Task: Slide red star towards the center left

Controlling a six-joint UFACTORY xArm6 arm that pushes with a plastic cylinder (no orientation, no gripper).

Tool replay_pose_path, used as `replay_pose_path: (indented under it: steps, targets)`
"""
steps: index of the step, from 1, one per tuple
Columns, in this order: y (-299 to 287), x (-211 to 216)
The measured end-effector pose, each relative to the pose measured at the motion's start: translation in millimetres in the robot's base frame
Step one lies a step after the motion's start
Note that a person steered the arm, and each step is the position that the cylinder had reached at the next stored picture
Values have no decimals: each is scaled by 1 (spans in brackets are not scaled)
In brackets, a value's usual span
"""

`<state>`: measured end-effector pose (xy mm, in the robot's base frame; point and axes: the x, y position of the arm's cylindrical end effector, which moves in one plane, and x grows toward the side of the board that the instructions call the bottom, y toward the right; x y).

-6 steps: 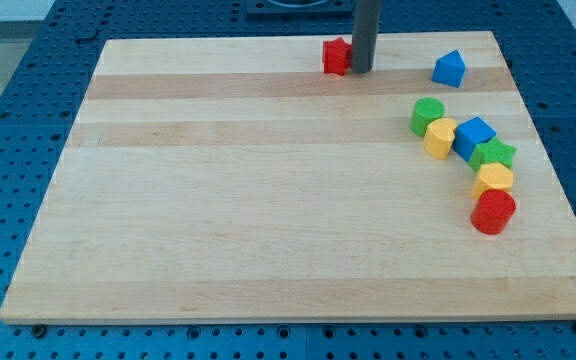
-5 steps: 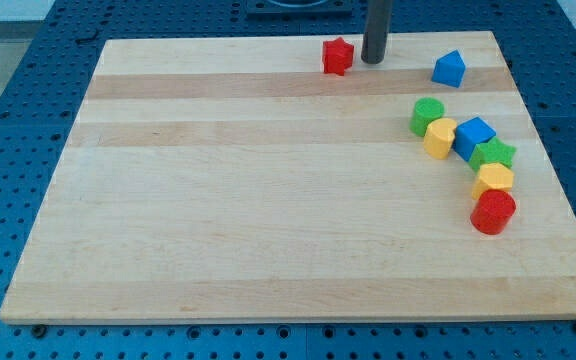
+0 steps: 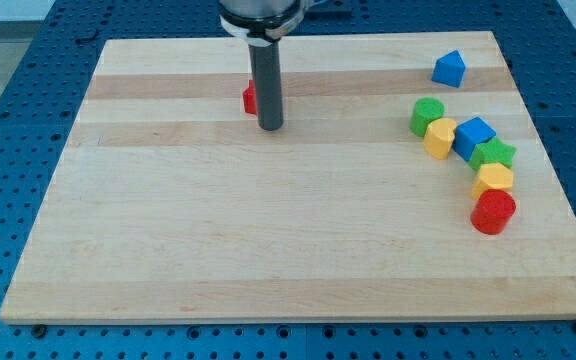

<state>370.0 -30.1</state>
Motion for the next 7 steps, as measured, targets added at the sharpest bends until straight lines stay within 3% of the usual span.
replay_pose_path:
  steps: [2,3,6,7]
  targets:
    - [85,-68]
    - [69,-74]
    - [-69,26]
    - [-40,3]
